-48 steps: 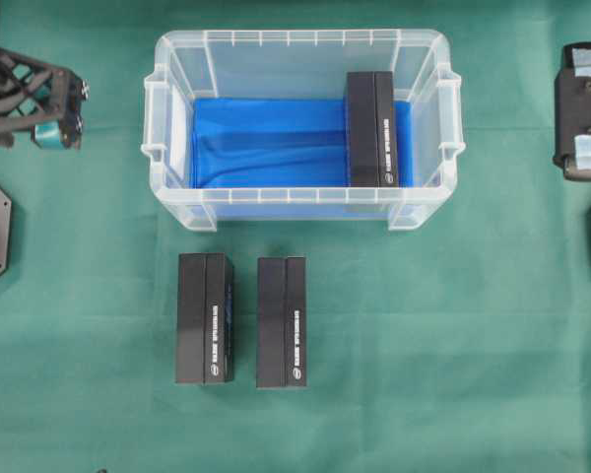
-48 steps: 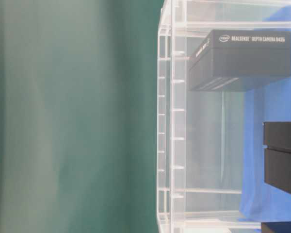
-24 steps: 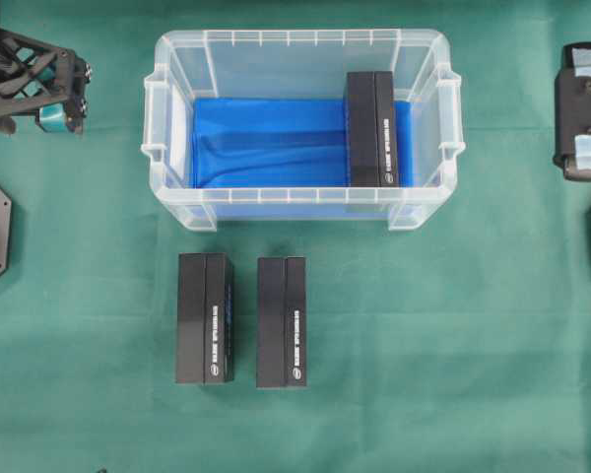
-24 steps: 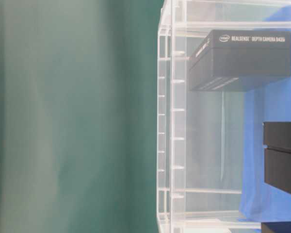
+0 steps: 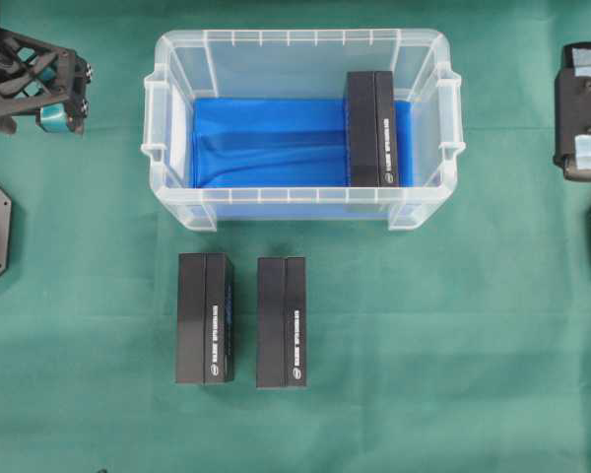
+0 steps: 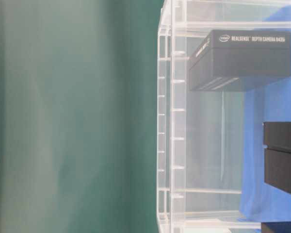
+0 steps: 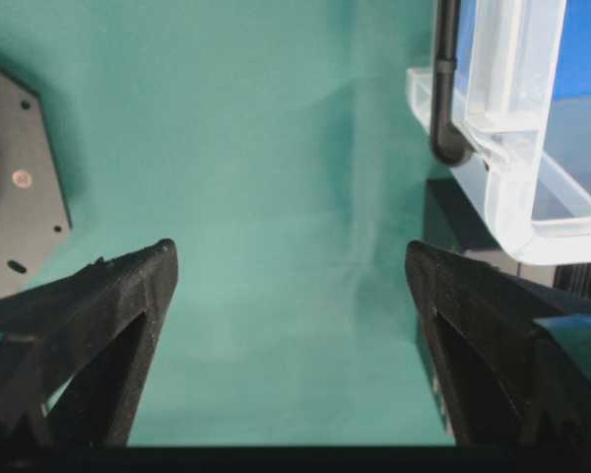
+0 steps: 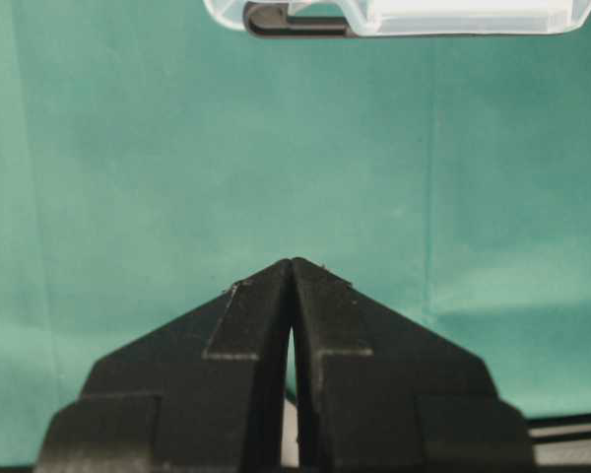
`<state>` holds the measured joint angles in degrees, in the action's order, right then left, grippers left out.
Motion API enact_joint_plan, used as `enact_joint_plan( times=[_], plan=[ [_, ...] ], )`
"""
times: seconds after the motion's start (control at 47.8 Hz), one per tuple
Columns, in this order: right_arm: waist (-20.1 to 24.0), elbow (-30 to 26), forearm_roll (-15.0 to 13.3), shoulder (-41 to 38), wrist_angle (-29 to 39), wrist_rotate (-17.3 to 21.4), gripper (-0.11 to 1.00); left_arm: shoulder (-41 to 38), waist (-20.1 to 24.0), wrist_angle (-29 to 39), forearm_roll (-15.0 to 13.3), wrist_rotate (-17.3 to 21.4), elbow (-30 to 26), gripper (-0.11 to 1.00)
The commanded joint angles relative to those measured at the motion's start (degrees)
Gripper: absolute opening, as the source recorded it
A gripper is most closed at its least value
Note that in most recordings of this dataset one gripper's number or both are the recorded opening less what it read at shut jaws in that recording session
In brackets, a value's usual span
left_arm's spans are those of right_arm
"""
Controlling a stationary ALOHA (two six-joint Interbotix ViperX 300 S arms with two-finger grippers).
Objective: Take the box out of the case with the left arm.
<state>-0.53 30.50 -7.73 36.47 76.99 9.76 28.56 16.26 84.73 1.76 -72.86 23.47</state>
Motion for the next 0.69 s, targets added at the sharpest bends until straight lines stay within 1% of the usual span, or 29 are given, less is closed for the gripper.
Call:
enact_joint_plan(
  times=[0.0,0.167,0.335,0.461,0.67],
  plan=[
    [0.0,-0.62,-0.09,0.09,-0.18,0.09,0.03,0.18,0.18,-0.09,-0.09,0.09,-1.41,0.94],
    [0.0,-0.53,-0.09,0.09,-0.18,0.09,0.03,-1.05,0.0,-0.62,-0.18,0.0,-2.46,0.94],
    [0.0,-0.53,-0.09,0.09,-0.26,0.0,0.03,-5.19,-0.88,-0.7,-0.26,0.0,-6.06,0.94],
    [0.0,-0.53,-0.09,0.09,-0.26,-0.09,0.03,-9.05,-1.58,-0.7,-0.35,0.0,-10.02,0.94],
    [0.0,-0.53,-0.18,0.09,-0.26,-0.09,0.03,-17.49,-2.64,-0.7,-0.44,0.09,-19.6,0.94]
  ],
)
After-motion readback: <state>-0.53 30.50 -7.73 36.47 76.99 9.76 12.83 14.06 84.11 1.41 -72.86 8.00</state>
